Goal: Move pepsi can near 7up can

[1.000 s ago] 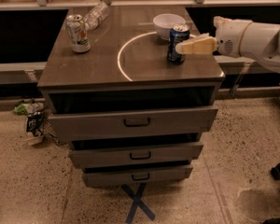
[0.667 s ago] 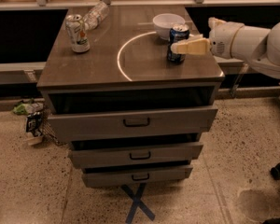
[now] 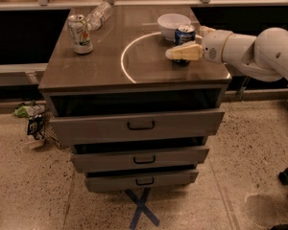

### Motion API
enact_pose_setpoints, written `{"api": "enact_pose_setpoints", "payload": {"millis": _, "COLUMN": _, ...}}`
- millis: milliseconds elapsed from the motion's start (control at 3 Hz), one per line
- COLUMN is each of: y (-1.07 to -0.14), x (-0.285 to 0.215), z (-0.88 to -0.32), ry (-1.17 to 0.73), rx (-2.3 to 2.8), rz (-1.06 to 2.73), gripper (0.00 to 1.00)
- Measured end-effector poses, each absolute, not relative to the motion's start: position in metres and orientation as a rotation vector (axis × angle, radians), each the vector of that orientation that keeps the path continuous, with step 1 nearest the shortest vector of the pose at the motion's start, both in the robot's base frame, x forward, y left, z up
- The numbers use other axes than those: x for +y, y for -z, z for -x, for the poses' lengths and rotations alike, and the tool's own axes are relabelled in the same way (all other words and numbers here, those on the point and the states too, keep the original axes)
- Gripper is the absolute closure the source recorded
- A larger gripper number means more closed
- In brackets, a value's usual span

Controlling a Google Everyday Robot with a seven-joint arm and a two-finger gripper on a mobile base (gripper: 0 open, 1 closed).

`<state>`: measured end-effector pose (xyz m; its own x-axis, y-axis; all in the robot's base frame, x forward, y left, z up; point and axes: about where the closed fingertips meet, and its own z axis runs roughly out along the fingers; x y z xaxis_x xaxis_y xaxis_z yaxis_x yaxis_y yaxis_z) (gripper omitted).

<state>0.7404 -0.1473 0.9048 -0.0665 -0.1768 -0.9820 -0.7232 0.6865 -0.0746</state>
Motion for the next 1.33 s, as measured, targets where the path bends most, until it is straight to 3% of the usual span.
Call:
{"api": "enact_pose_setpoints", "payload": {"millis": 333, "y": -0.898, "x": -0.135, "z": -0.748, "ry": -0.559, "rx": 1.606, "rz": 0.757, "gripper": 0.18}}
{"api": "enact_pose_setpoints", "payload": {"millis": 667, "y": -0.907, "x": -0.120, "z": -0.757, "ry": -0.578, "rx": 1.592, "rz": 0.792, "gripper": 0.43}}
{"api": "enact_pose_setpoints", "payload": {"millis": 1333, "y": -0.933, "x": -0.042, "z": -0.769, "ry": -0.765, "rx": 1.487, "rz": 0.848, "gripper": 0.87}}
